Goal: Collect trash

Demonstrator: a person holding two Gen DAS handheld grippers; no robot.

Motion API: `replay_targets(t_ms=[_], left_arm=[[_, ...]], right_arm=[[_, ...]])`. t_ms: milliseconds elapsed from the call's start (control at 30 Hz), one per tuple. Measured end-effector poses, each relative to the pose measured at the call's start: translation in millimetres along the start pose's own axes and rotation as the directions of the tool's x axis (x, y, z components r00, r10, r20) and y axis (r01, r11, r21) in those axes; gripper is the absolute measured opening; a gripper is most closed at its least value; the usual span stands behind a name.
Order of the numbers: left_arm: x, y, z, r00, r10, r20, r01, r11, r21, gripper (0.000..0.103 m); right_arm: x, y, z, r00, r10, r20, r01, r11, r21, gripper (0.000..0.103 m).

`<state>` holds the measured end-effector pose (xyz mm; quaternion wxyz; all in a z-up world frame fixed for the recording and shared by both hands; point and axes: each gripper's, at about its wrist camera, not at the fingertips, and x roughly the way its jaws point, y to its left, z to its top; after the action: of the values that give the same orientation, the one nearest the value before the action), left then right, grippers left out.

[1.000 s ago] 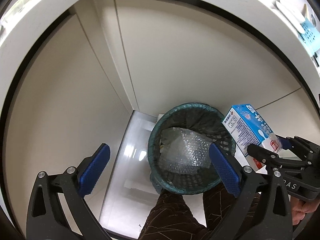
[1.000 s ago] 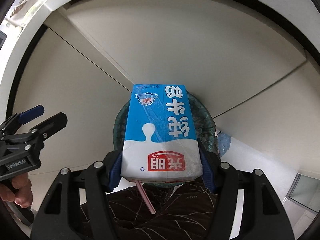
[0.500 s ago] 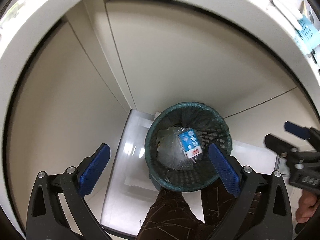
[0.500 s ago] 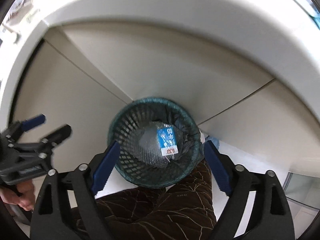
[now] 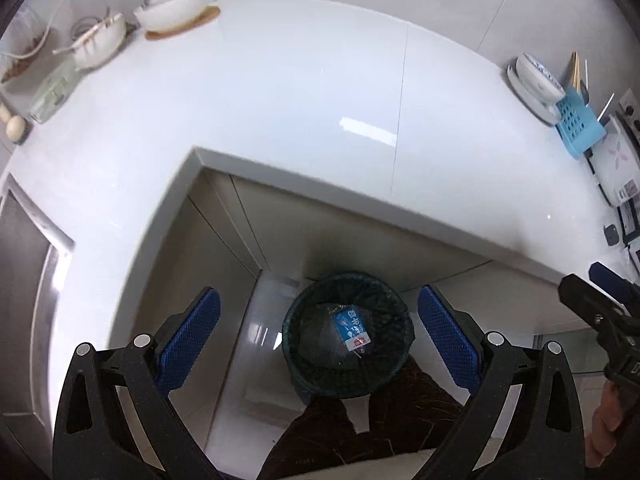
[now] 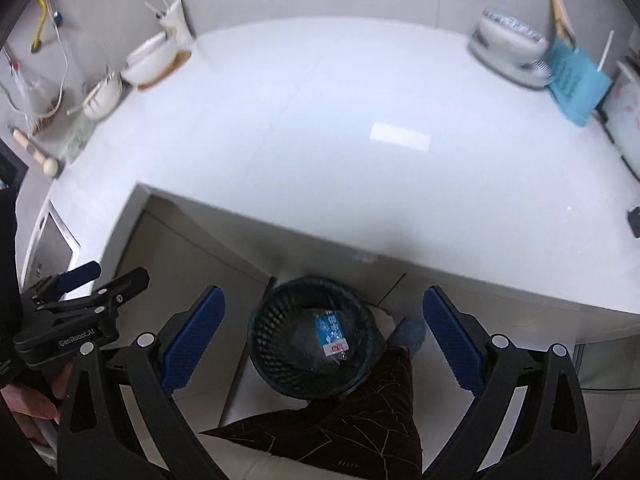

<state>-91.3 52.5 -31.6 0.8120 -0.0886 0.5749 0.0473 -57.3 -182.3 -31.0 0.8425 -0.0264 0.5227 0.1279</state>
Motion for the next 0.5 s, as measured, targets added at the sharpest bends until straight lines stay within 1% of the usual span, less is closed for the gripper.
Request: replay_targets(t_ms=[133, 233, 300, 367, 433, 500], left_arm=[[-42.6, -2.9, 5.0, 0.999, 0.005, 0.039, -0.006, 1.000, 0.002, 0.097], [-66.4, -3.7, 3.4, 0.998, 0.034, 0.048, -0.033, 0.999, -0.013, 0.097], [-77.8, -5.8, 1.6, 0.998, 0.044, 0.050, -0.044, 0.999, -0.014, 0.097], [-85.1, -10.3, -2.6, 0.997, 0.048, 0.057, -0.049, 0.999, 0.004, 0.097], [-87.6, -14.6, -6.6, 0.996, 0.052, 0.075, -0.053, 0.998, 0.018, 0.097], [-87.1, -16.5, -9.2, 0.996, 0.052, 0.075, -0.053, 0.998, 0.014, 0.097]], right_arm=[[-42.5, 0.5, 6.3, 1.000, 0.008, 0.016, -0.009, 0.999, 0.040, 0.095], [-67.8, 6.2, 4.5, 1.000, -0.002, 0.020, 0.002, 0.999, 0.038, 0.095], [-77.3, 12.0, -2.4, 0.999, -0.029, 0.035, 0.028, 0.999, 0.017, 0.095], [-80.7, 15.8, -8.1, 0.998, -0.045, 0.038, 0.045, 0.999, 0.007, 0.095], [-78.1, 16.3, -11.2, 0.999, -0.041, 0.018, 0.041, 0.999, 0.004, 0.095], [-75.0, 14.8, -12.2, 0.999, -0.052, 0.012, 0.052, 0.999, 0.012, 0.095]])
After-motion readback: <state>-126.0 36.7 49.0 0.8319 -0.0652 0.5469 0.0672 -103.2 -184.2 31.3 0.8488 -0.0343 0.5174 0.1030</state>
